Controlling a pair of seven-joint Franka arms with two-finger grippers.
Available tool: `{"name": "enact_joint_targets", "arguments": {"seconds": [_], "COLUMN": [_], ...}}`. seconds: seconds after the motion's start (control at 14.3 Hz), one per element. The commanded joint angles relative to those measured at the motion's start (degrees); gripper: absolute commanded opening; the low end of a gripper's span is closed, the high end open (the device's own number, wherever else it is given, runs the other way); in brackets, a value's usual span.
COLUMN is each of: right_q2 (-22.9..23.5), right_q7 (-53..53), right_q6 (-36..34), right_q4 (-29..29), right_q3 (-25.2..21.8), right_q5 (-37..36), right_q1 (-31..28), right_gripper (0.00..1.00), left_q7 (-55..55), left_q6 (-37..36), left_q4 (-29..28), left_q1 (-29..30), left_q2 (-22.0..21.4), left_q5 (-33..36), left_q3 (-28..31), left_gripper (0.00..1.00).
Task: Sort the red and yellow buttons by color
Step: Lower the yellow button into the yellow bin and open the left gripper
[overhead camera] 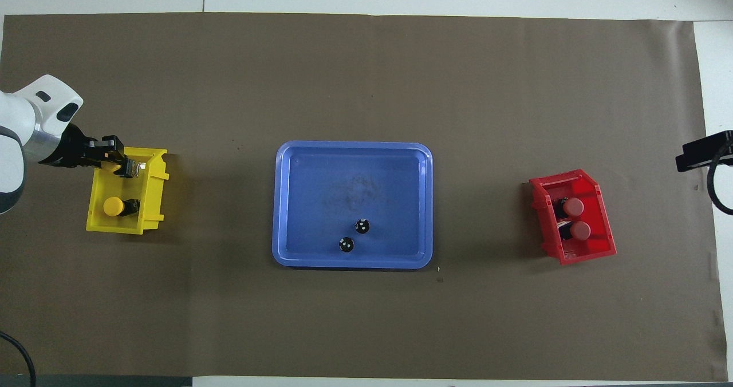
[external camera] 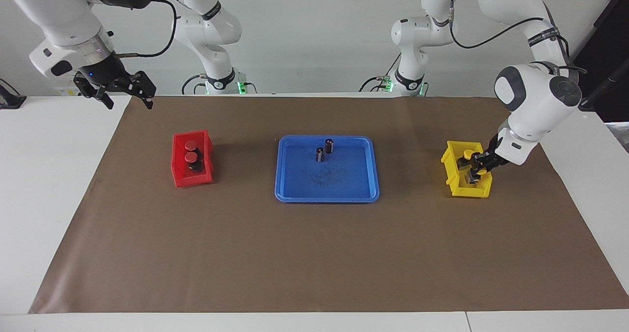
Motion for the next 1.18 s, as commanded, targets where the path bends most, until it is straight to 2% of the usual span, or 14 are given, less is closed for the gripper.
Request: {"name": "enact_joint_targets", "arguments": {"seconds": [0.0,0.63,0.7,0.77,0.91,1.11], "right_q2": [-1.18,-1.18,-1.18,-1.18,-1.18,-1.18], "right_q7": [0.24,0.24,0.24,0.24,0.24,0.24], "right_q6": [-0.6,-0.6,-0.6,-0.6,-0.6,-0.6], "right_q4": [-1.16,-1.16,-1.16,-1.16,-1.16,-1.16], "right_q3": [0.15,0.15,0.15,0.15,0.15,0.15], "right_q5": [-0.12,-0.2,-0.12,-0.12,-0.12,-0.12], "right_q1": [0.23,0.14,0.14,0.23,0.23,0.23], "right_gripper": [1.0,1.0,1.0,1.0,1.0,1.0], "left_q7": [0.49,0.58,0.67,0.67,0.67,0.67], "left_q6": [2.84,9.09,9.17,9.18,9.18,9.18], "left_q4": [-2.85,-5.67,-5.58,-5.58,-5.58,-5.32], "left_q1": [0.37,0.37,0.37,0.37,0.37,0.37], "left_q2": [-1.63,0.83,0.83,0.83,0.92,0.92], "left_q5": [0.2,0.2,0.2,0.2,0.2,0.2], "left_q3": [-0.34,-0.34,-0.34,-0.34,-0.34,-0.34], "left_gripper": [0.01,0.02,0.08,0.21,0.38,0.45]}}
